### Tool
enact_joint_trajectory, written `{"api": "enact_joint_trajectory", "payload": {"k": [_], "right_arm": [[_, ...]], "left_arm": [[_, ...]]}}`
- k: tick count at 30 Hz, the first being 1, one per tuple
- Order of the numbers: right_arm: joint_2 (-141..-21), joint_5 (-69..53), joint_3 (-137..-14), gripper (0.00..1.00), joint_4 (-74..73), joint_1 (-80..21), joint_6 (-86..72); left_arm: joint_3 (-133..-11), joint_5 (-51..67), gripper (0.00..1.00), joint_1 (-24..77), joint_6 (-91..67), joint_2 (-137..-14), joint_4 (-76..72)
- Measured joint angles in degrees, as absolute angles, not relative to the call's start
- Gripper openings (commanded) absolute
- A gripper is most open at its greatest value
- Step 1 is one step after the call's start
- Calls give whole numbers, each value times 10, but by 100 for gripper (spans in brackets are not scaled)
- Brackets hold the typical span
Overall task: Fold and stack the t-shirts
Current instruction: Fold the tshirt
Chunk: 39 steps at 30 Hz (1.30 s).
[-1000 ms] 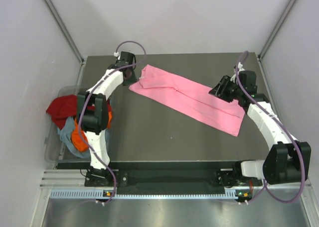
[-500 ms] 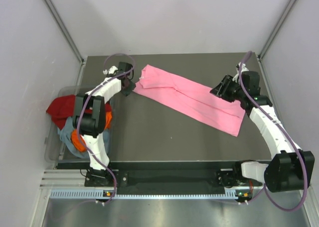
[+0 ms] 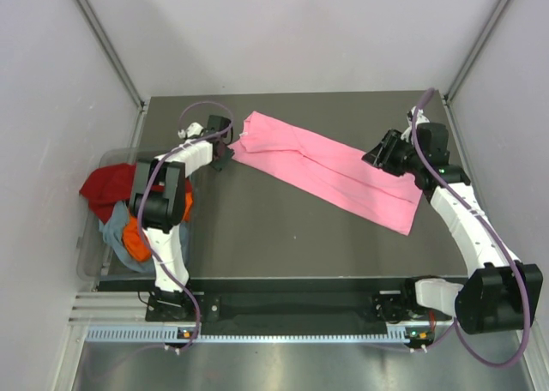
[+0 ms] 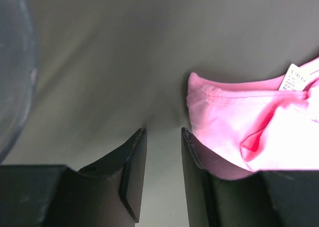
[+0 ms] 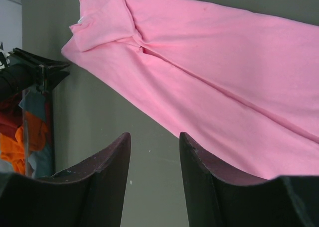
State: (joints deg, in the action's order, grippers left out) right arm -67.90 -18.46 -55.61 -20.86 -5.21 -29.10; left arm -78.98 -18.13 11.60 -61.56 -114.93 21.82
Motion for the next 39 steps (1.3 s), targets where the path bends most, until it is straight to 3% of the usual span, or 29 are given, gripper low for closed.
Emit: {"api": "enact_joint_trajectory", "payload": {"k": [21, 27, 31, 39], "right_arm": [[-691, -188, -539, 45, -184, -52, -293], [-692, -190, -536, 45, -184, -52, -294], [-692, -190, -535, 45, -184, -52, -292], [-682, -189, -526, 45, -175, -52, -296]], "left_arm": [[-745, -189, 40, 115, -614, -1114, 132], [-748, -183, 37, 115, -617, -1122, 113], [-750, -187, 24, 115, -627, -1148, 118], [-757, -207, 24, 117, -645, -1153, 130]]}}
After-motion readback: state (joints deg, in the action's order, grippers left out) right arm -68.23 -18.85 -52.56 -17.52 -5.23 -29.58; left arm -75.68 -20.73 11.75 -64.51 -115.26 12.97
